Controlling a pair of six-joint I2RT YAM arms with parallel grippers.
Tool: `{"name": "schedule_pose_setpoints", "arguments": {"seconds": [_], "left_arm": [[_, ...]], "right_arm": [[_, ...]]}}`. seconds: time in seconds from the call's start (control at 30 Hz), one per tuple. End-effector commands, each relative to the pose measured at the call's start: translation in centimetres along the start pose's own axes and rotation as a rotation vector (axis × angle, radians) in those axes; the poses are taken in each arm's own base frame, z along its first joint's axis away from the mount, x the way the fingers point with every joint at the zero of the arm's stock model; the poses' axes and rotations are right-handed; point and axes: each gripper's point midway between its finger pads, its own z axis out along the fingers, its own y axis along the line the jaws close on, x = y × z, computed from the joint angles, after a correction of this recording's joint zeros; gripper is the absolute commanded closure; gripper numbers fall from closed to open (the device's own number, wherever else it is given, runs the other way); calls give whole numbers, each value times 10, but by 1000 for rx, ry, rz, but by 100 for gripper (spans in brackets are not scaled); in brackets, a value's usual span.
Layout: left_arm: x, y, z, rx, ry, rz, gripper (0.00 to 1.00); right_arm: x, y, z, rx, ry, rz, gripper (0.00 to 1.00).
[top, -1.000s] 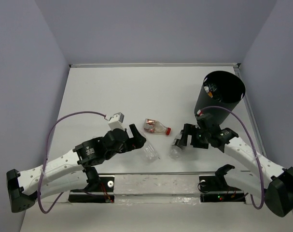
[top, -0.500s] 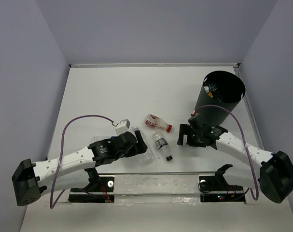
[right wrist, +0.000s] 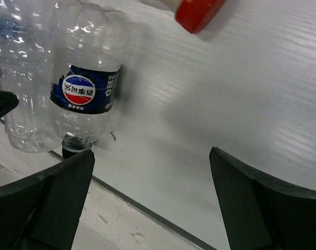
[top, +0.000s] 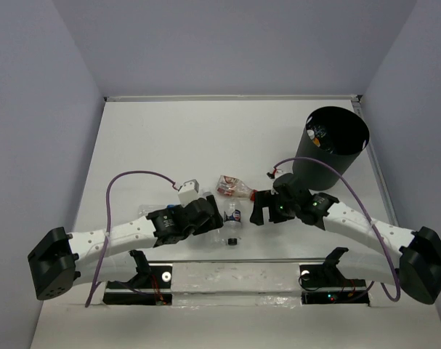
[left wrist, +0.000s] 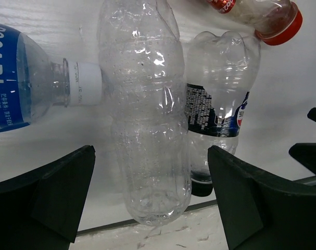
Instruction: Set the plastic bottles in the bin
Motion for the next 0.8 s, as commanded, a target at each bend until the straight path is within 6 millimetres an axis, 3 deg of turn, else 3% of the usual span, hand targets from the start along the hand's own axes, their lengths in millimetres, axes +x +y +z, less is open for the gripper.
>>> {"name": "schedule_pose_setpoints", "arguments": {"seconds": [0.0,0.13,0.27,0.57,0.77], "left_arm": [[-8,-4,6,-17,-42,-12,1],[-1,-6,11,-22,-15,1,1],[3,-1,16,-36,-9,5,4],[10,9,19,-59,6,18,22],[13,11,15,-47,13,17,31]], "right_arm": [[-32,42,5,-94,-98,-71,2],[-62,52,3,-52,-163,-146,7],[-73,45,3,24,-148,-214,9],[-43,96,27,-141,-83,-76,2],[-32,87,58,-81,-89,15,4]]}}
